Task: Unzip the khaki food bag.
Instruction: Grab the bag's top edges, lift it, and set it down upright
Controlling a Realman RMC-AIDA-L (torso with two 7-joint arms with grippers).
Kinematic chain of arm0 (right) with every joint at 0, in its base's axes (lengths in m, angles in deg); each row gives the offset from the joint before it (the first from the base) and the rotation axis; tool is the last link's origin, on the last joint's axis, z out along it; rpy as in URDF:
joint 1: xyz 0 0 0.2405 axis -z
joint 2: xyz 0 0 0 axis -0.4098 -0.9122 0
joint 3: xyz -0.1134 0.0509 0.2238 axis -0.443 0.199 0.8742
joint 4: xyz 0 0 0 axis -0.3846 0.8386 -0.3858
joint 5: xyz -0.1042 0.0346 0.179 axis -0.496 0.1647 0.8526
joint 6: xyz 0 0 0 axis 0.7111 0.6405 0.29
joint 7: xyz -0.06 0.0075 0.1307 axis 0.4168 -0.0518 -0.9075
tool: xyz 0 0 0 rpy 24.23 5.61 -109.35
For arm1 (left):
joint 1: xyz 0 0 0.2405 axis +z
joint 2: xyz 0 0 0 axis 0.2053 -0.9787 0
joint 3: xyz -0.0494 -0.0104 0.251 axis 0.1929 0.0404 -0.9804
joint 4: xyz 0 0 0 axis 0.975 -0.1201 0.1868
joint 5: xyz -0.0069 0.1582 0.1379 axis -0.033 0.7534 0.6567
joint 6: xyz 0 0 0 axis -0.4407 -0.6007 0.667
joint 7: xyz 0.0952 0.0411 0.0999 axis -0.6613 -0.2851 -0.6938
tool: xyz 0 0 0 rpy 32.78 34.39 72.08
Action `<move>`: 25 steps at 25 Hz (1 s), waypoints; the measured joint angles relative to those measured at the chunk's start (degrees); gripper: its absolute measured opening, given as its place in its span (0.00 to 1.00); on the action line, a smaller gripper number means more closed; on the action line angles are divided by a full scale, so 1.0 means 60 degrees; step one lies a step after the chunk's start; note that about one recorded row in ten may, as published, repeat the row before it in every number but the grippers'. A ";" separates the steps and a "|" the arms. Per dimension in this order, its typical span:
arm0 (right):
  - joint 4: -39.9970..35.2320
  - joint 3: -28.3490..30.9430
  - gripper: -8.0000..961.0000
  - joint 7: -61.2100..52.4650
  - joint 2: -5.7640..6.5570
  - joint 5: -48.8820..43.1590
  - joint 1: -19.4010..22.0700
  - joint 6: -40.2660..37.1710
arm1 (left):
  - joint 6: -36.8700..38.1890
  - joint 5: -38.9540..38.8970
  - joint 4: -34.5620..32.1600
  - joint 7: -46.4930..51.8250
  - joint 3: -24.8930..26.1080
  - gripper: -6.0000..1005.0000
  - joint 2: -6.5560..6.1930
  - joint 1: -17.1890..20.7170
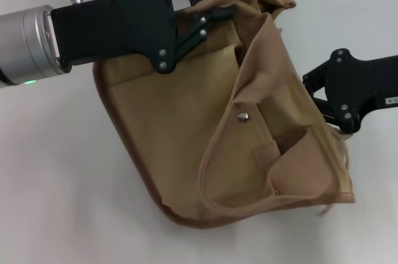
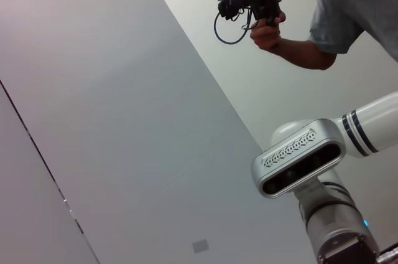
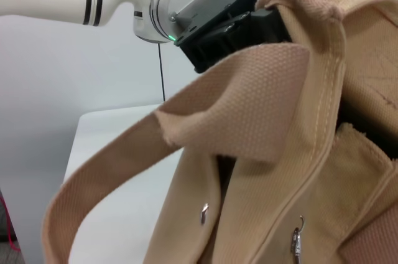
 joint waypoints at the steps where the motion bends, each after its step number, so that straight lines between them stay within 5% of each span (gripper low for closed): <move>1: -0.0004 0.0051 0.01 0.0031 0.0000 0.0000 0.0055 -0.0050 | -0.0001 -0.0001 0.0000 0.0000 0.0005 0.10 0.0004 -0.0001; 25: -0.0072 0.1714 0.01 0.0462 0.0009 -0.0374 0.0711 -0.1367 | -0.0071 -0.0145 0.0102 -0.0073 0.0039 0.10 -0.0013 -0.0017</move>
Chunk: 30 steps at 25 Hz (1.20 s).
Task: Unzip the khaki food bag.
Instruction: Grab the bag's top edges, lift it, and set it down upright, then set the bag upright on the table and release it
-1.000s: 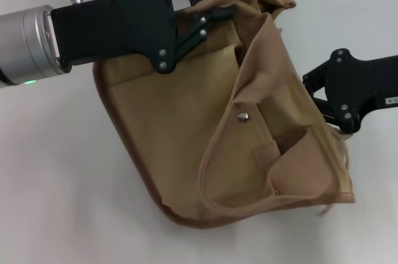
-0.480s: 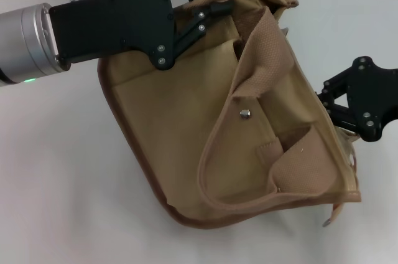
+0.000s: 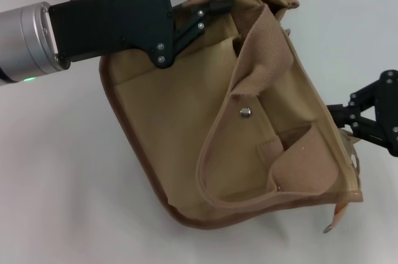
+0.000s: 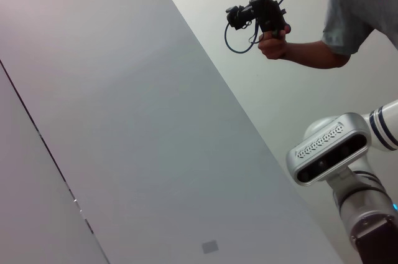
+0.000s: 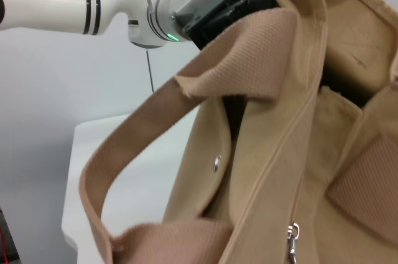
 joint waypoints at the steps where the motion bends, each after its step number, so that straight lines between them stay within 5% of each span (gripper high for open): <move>1: 0.0000 0.0073 0.01 0.0022 0.0000 -0.0070 0.0050 -0.0024 | -0.0008 -0.0012 0.0000 0.0000 0.0000 0.10 -0.0001 0.0000; 18: -0.0009 0.1378 0.01 0.0388 -0.0007 -0.1303 0.0449 -0.1165 | -0.0076 -0.0117 0.0097 -0.0029 0.0000 0.10 0.0000 -0.0038; 30: 0.0422 0.3219 0.06 0.0791 0.0097 -0.1916 0.0500 -0.1480 | -0.0086 -0.0198 0.0100 -0.0030 -0.0031 0.11 -0.0001 -0.0076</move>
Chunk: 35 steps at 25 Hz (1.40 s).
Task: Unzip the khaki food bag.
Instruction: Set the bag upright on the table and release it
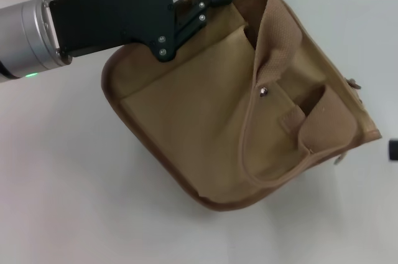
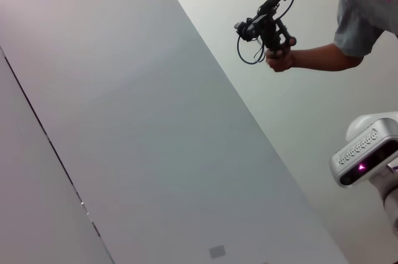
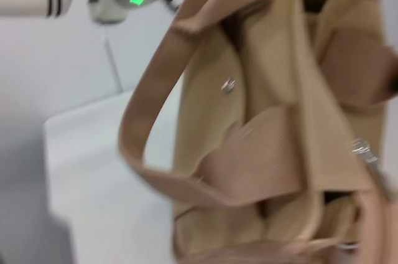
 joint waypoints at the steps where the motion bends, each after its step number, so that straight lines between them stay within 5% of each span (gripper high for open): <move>1: 0.0080 0.0326 0.07 -0.0023 0.0017 0.0005 -0.0044 0.0089 | 0.0008 -0.0001 0.0001 0.0000 0.0006 0.11 0.0001 0.0000; 5: 0.0228 0.1176 0.12 0.0328 0.0034 0.0011 -0.0048 0.0833 | 0.0038 -0.0075 0.0000 0.0000 0.0028 0.11 0.0000 0.0029; 20: 0.1208 0.1076 0.42 0.2221 -0.0042 0.0093 -0.0244 0.2930 | 0.0282 -0.0405 -0.0067 0.0029 0.0075 0.11 -0.0046 0.0203; 25: 0.1881 0.0519 0.62 0.2369 -0.0019 0.0103 -0.0699 0.3144 | 0.0309 -0.0407 -0.0075 0.0030 0.0081 0.11 -0.0044 0.0197; 35: 0.3098 -0.1458 0.62 0.2285 0.0093 0.0013 -0.1736 0.4466 | 0.0353 -0.0408 -0.0088 0.0022 0.0074 0.11 -0.0054 0.0215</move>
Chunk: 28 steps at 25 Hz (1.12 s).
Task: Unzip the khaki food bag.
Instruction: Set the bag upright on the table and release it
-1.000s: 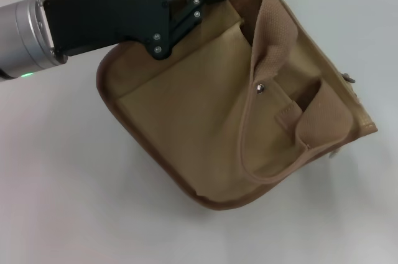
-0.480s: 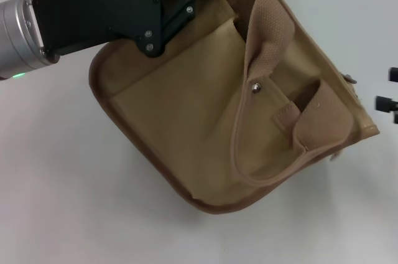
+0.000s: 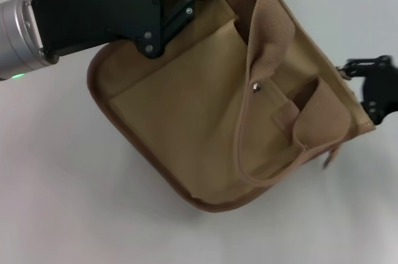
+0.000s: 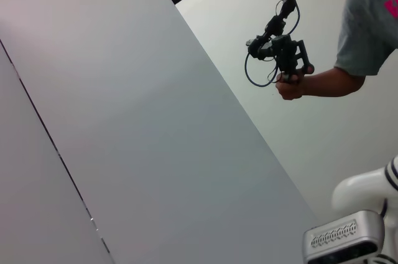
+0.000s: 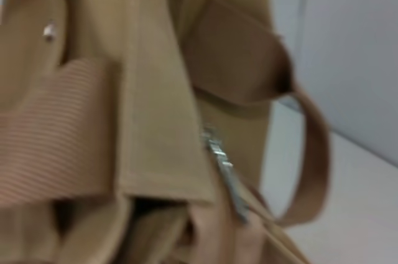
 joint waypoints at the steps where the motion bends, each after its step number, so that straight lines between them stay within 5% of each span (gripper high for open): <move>1: 0.0112 -0.0191 0.61 -0.0027 0.0023 -0.0030 -0.0103 0.0015 | 0.0004 0.0000 0.0000 0.0001 -0.0004 0.11 -0.0001 0.0001; 15: -0.0134 -0.0845 0.56 0.0093 -0.0133 0.0331 -0.0529 0.0112 | 0.0051 -0.0275 0.0255 -0.0136 0.0000 0.11 0.0042 0.0191; 20: -0.0739 -0.0797 0.32 -0.0411 -0.0161 0.1350 -0.0108 0.0166 | 0.0171 -0.1318 0.1666 -0.1123 -0.0011 0.11 0.0044 0.0207; 24: -0.1080 -0.0792 0.26 -0.0798 -0.0183 0.1785 0.0032 0.0289 | 0.0132 -0.1431 0.2382 -0.1296 0.0005 0.11 0.0059 0.0199; 28: -0.1400 -0.0796 0.20 -0.1621 -0.0209 0.2202 0.0023 0.0858 | 0.0242 -0.2183 0.4458 -0.2889 -0.0200 0.11 0.0114 0.0217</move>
